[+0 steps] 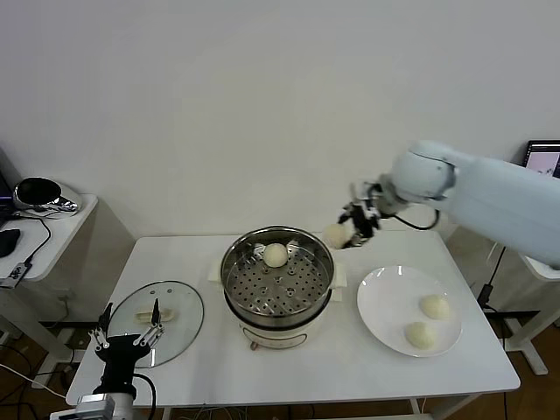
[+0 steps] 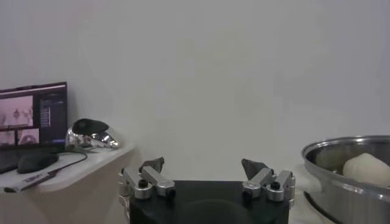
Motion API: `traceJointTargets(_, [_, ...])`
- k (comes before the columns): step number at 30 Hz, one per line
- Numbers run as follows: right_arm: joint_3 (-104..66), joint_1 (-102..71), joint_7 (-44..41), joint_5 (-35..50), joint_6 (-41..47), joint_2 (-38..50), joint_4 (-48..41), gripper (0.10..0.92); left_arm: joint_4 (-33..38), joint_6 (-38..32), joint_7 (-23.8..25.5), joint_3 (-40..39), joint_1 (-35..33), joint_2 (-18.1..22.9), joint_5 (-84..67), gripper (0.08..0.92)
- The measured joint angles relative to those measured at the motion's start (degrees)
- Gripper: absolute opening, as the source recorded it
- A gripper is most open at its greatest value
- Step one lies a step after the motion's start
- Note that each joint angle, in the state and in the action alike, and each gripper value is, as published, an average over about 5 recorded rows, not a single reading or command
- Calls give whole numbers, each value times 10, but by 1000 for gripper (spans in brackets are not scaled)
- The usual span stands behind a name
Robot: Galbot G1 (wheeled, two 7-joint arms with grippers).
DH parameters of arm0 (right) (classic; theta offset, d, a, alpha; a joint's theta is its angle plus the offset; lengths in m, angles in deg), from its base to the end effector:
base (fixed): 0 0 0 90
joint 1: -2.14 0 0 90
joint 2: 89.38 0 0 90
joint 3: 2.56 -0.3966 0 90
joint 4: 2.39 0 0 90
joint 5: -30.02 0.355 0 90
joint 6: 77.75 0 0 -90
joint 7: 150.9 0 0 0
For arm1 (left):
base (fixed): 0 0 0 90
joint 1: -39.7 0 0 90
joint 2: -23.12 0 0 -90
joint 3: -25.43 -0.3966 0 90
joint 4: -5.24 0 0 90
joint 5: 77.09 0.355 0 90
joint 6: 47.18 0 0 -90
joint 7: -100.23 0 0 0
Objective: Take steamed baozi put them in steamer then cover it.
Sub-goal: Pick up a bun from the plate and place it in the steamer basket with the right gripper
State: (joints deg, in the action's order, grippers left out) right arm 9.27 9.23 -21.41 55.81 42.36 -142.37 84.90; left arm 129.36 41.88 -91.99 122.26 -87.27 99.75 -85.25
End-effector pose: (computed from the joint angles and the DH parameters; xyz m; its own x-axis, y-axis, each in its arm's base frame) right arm 0.5439 0.0283 -0.0056 -0.3174 -0.3083 0.8968 -0.9093 -0.1693 -0.3801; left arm 0.1225 0.0797 -0.3225 -0.9846 -0.1751 -0.0011 -0.1740 0.9777 0.1177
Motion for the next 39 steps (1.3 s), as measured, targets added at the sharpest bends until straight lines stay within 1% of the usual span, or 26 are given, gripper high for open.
traceJointTargets(8, [12,-27,31,32,46,-110,-47,568,-2,-1,0,1,4,5,-4,823])
traceJointTargets(15, [13,-66,51,42,73,-184,-102,568,1,-2,0,1,3,9,-6,823])
traceJointTargets(23, [10,-108,65,41,92,-247,-155,568,3,-3,0,4,3,10,-7,823])
traceJointTargets(28, [11,-121,68,38,100,-268,-171,569,2,-3,0,5,3,10,-7,823])
traceJointTargets(31, [11,-125,68,35,101,-274,-178,601,2,-3,0,5,3,10,-7,823])
traceJointTargets(36, [8,-117,59,26,99,-268,-175,737,2,-4,0,2,3,10,-7,823])
traceJointTargets(39, [9,-97,42,19,94,-252,-162,801,1,-4,0,2,3,8,-7,823])
